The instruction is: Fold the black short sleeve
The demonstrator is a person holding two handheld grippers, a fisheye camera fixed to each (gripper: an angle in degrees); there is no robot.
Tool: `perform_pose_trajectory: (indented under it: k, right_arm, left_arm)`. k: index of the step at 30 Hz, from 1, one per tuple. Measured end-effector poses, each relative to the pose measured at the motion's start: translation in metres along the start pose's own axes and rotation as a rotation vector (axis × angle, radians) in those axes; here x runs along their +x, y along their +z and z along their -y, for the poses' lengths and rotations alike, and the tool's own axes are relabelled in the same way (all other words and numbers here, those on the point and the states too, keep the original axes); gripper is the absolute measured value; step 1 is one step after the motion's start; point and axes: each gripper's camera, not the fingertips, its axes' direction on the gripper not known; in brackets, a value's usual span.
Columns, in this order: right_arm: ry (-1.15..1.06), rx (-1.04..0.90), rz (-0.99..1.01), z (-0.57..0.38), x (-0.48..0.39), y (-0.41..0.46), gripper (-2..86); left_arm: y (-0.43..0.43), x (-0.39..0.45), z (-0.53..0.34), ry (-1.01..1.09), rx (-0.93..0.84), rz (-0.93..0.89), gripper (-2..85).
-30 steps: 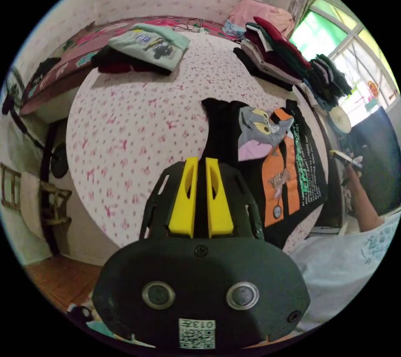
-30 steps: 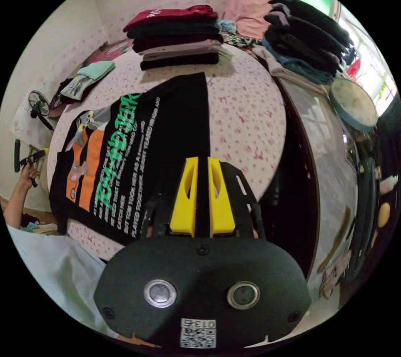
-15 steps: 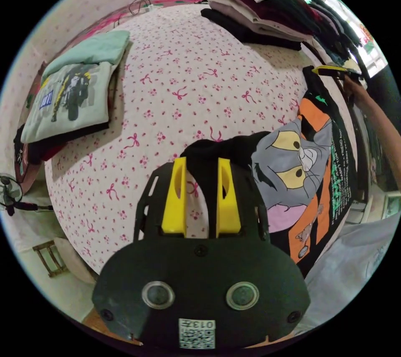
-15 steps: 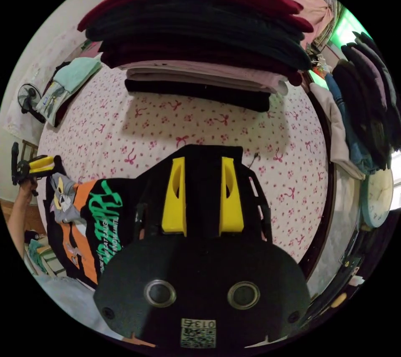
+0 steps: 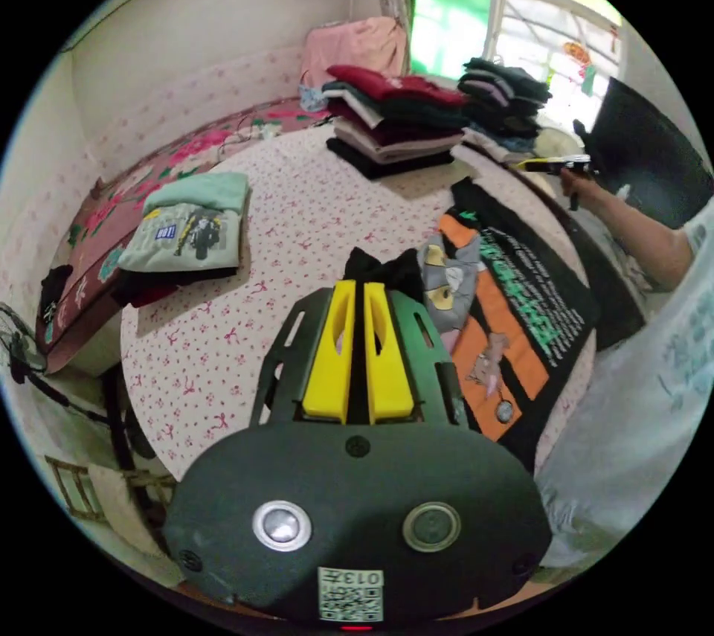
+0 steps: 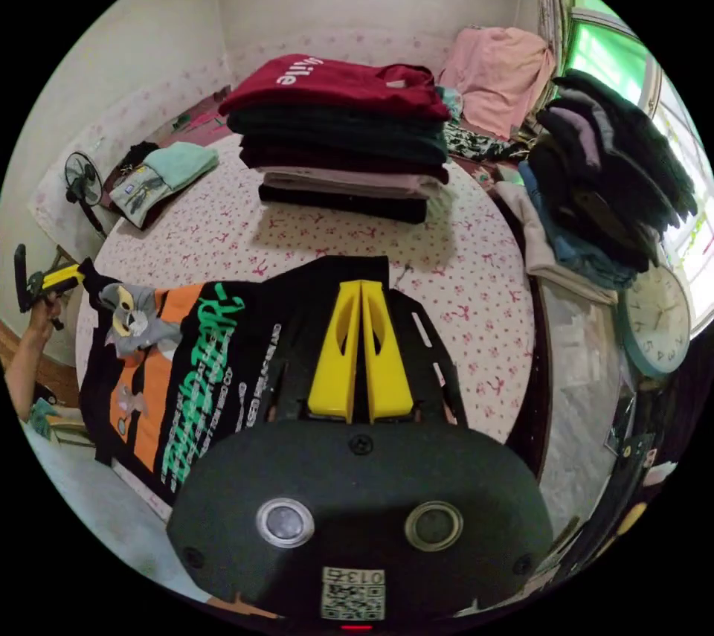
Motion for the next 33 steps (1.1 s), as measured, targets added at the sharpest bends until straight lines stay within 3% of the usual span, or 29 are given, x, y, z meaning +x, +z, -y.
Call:
perform_pose_trajectory:
  k: [3, 6, 8, 11, 15, 21, 25, 29, 33]
  right_arm:
    - [-0.026, 0.004, -0.036, -0.042, -0.008, -0.016, 2.0]
    - [-0.005, -0.011, -0.051, -0.062, -0.017, -0.008, 4.9]
    - [0.015, -0.038, -0.004, -0.06, -0.02, 0.002, 6.2]
    - [0.023, -0.025, 0.017, -0.038, -0.028, 0.016, 9.7]
    - [0.005, -0.078, 0.023, 0.012, -0.04, 0.054, 12.4]
    - [-0.081, -0.4, -0.032, 0.033, -0.044, 0.131, 2.4]
    - [-0.075, -0.168, -0.031, 0.019, -0.022, 0.062, 1.5]
    - [0.003, 0.044, 0.057, -0.035, 0.013, -0.018, 1.3]
    - [0.195, 0.116, 0.158, -0.14, 0.043, -0.057, 1.3]
  left_arm:
    - [0.026, 0.075, -0.029, 0.143, -0.204, -0.234, 0.6]
    - [0.089, 0.137, -0.078, 0.246, -0.513, -0.239, 0.6]
    - [0.114, 0.144, -0.102, 0.194, -0.579, -0.2, 0.6]
    - [0.123, 0.125, -0.114, -0.03, -0.526, -0.26, 0.7]
    - [0.121, 0.111, -0.112, -0.102, -0.512, -0.254, 0.7]
    - [0.099, 0.098, -0.09, -0.101, -0.464, -0.196, 0.7]
    - [0.035, 0.08, -0.072, -0.116, -0.294, -0.052, 0.7]
    - [-0.047, 0.072, -0.066, -0.14, -0.092, 0.203, 0.8]
    - [-0.032, 0.08, -0.099, -0.152, -0.185, 0.28, 1.0]
